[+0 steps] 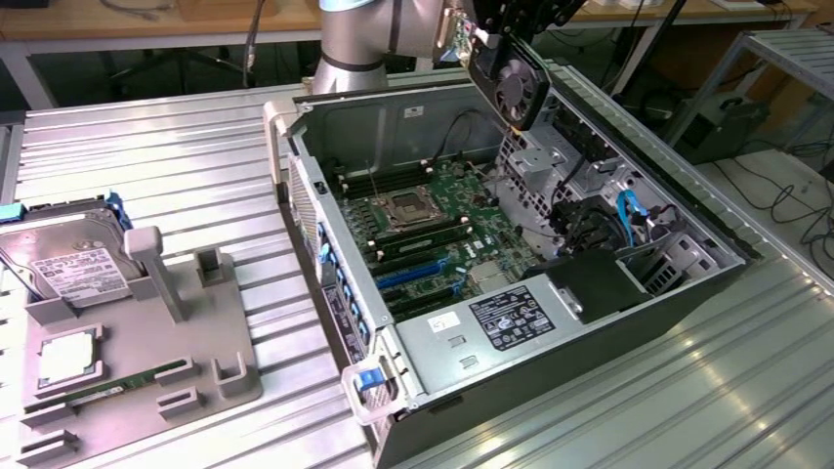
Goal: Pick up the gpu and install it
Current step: 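Pick up the gpu and move the gpu toward the slot, then insert the gpu into the slot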
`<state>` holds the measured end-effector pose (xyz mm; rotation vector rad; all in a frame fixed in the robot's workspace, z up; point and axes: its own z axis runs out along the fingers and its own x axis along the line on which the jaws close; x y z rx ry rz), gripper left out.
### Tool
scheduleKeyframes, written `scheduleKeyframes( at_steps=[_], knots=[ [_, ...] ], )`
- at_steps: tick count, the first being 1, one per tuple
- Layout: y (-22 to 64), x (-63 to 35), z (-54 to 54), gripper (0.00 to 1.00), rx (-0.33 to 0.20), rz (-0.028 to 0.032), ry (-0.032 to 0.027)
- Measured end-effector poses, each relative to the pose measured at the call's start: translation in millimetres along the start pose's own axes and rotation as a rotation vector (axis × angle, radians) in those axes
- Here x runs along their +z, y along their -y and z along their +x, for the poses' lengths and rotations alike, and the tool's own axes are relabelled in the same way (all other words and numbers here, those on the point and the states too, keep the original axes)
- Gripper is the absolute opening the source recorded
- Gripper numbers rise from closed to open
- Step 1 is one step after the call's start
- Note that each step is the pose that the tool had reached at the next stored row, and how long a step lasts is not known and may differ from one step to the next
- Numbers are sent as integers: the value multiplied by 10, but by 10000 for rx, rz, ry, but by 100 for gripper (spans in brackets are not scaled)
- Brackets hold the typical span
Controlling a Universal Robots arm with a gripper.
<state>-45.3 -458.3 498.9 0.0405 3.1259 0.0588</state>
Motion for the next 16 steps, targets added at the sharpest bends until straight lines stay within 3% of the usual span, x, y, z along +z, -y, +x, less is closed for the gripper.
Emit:
scheduleKeyframes(
  at_steps=[16],
  knots=[
    [0, 0, 0, 27, -253, -4, -9]
  ],
)
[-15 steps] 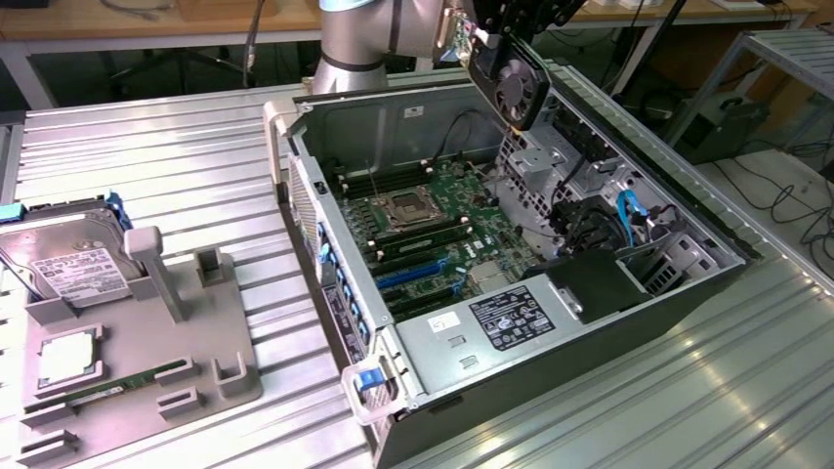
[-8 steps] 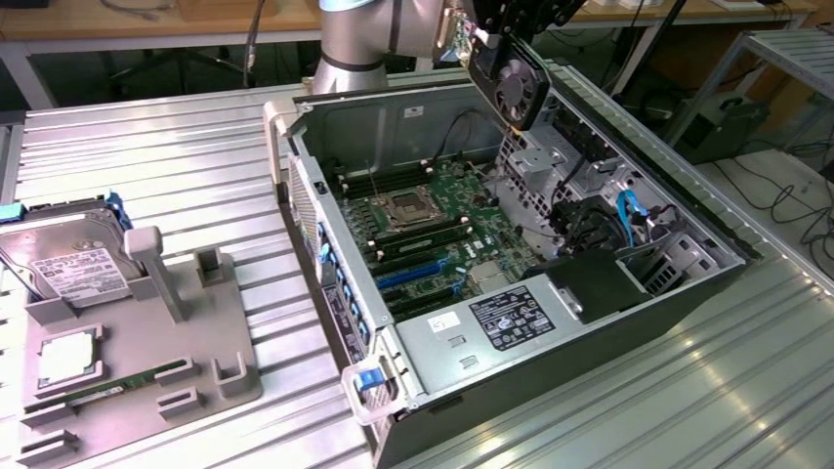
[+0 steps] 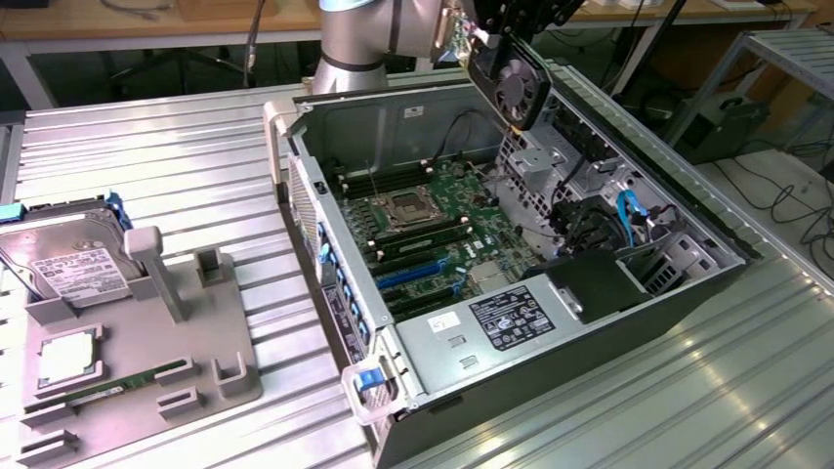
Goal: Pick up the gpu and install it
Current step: 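Insert the gpu into the slot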
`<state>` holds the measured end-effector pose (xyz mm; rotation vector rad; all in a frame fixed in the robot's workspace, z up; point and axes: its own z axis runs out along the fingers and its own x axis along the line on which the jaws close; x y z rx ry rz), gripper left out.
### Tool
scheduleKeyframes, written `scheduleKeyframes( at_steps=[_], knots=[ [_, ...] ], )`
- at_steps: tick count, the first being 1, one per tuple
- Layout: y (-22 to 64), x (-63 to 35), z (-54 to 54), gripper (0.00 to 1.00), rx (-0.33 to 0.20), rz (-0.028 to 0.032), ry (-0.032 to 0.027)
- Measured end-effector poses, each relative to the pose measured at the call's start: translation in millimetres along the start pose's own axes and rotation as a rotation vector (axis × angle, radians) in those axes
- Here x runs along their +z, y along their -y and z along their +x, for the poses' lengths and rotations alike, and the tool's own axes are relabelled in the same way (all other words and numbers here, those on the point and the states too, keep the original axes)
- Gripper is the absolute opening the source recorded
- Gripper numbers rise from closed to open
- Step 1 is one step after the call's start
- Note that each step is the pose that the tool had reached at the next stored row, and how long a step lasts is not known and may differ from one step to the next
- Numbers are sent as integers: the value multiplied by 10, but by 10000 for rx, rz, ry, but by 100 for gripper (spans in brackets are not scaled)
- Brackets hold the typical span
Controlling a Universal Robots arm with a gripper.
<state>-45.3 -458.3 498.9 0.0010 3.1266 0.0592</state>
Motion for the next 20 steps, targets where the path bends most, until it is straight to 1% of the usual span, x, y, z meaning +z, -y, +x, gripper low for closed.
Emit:
scheduleKeyframes(
  at_steps=[7, 14, 17, 20],
  knots=[
    [0, 0, 0, 27, -404, -5, -15],
    [0, 0, 0, 27, -1055, -15, -40],
    [0, 0, 0, 27, -1451, -20, -55],
    [0, 0, 0, 27, -1681, -23, -64]
  ],
)
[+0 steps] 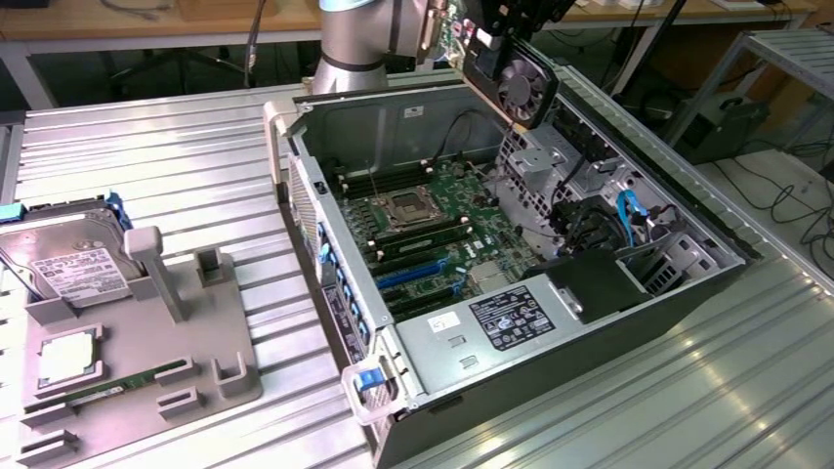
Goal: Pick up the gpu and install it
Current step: 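Insert the gpu into the slot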
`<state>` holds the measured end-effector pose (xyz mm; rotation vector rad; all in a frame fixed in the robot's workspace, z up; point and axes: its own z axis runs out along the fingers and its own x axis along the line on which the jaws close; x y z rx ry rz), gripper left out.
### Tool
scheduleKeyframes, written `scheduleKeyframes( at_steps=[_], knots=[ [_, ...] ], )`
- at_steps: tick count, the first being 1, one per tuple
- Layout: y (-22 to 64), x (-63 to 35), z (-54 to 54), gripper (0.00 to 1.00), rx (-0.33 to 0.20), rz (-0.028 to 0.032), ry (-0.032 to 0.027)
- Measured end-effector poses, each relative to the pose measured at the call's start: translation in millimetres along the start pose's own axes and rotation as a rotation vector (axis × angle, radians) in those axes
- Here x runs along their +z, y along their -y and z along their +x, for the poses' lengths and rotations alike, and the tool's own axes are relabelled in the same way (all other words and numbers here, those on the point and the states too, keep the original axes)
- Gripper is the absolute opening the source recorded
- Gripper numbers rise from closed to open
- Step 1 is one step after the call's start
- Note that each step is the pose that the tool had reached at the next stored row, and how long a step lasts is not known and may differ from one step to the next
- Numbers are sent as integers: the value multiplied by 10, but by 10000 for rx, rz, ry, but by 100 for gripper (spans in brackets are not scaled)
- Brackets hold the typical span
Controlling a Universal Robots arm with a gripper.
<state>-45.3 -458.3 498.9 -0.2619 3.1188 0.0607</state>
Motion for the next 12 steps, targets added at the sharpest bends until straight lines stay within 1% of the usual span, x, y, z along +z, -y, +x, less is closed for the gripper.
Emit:
scheduleKeyframes(
  at_steps=[12],
  knots=[
    [0, 0, 0, 27, -1024, -16, -39]
  ],
)
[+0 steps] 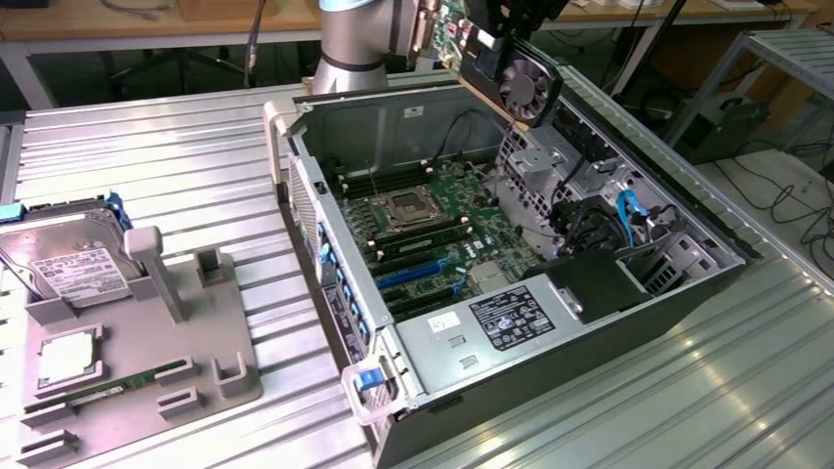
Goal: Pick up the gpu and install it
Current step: 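Insert the gpu into the slot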
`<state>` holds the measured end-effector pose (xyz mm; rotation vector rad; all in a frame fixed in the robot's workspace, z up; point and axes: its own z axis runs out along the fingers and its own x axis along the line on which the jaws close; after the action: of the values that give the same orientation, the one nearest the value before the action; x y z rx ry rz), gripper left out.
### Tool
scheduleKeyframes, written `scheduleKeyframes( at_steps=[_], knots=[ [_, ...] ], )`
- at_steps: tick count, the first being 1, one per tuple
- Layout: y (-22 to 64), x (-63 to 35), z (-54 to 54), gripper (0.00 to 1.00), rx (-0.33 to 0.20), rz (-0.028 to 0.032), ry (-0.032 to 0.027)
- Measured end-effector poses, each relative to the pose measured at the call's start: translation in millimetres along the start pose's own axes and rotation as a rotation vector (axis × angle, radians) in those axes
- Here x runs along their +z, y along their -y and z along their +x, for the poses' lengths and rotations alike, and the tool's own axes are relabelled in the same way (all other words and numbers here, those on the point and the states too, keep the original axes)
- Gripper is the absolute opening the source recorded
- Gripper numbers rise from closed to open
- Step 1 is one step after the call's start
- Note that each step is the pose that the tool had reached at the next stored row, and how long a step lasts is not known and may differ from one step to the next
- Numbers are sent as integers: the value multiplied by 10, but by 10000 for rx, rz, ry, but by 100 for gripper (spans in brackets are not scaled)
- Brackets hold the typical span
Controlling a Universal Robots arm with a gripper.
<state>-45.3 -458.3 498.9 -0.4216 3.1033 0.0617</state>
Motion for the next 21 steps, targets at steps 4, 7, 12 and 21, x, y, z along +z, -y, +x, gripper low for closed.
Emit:
scheduleKeyframes(
  at_steps=[4, 7, 12, 21],
  knots=[
    [0, 0, 0, 27, -463, -7, -17],
    [0, 0, 0, 27, -800, -12, -30],
    [0, 0, 0, 27, -1336, -20, -50],
    [0, 0, 0, 27, -2108, -30, -79]
  ],
)
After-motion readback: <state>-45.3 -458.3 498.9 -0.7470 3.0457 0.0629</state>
